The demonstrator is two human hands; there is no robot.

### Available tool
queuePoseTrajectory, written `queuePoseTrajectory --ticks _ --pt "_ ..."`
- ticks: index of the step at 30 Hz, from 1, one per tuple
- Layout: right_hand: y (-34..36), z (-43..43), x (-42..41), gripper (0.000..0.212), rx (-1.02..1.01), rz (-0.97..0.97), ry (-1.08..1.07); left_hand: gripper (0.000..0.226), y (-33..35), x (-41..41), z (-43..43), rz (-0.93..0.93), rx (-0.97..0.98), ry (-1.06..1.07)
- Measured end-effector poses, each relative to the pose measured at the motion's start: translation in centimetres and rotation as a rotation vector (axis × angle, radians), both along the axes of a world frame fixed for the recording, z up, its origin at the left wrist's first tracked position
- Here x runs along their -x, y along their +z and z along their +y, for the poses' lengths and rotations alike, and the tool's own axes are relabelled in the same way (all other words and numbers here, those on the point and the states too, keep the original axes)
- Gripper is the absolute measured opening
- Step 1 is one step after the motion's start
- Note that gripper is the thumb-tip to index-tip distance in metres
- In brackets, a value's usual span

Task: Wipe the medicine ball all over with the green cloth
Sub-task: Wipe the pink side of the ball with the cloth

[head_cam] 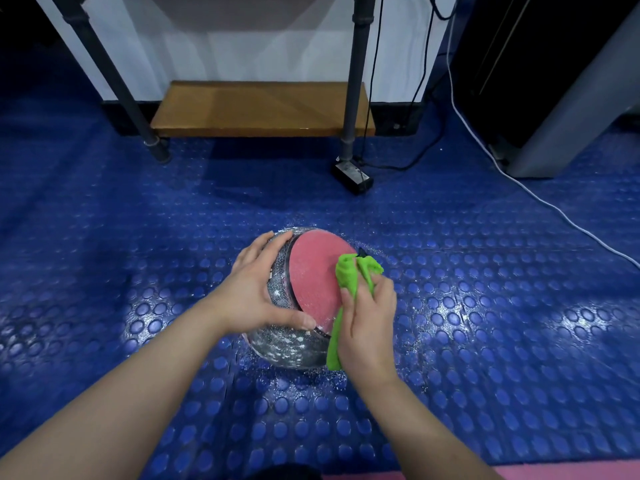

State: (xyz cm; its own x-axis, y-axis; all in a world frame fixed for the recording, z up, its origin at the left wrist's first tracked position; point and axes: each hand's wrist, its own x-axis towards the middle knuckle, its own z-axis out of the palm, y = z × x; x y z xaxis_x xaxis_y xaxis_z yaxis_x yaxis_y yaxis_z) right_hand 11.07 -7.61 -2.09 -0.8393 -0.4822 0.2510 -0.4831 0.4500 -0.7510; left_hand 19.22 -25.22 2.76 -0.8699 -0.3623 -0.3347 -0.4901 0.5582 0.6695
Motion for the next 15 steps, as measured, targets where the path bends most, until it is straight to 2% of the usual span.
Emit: queuePoseTrajectory --ticks 3,7,11,13,15 --pt "-0.8 0.9 0.6 0.047 0.028 0.028 0.094 0.142 -0.1 0.0 -0.4 -0.007 -0.030 -0.002" --pt "0.0 1.6 2.1 0.039 0.078 -0.112 0.141 0.143 0.6 0.8 0.0 -0.044 -0.011 0.002" --pt "3.1 1.7 4.3 0.023 0.057 -0.237 0.052 0.141 1.6 1.3 1.8 -0.105 0.228 -0.105" --pt "4.2 1.4 4.5 0.026 0.082 -0.206 0.047 0.144 1.5 1.4 2.9 -0.112 0.299 -0.162" --pt "4.4 0.6 3.8 0.034 0.019 -0.145 0.116 0.145 1.2 1.9 2.9 -0.099 0.278 -0.139"
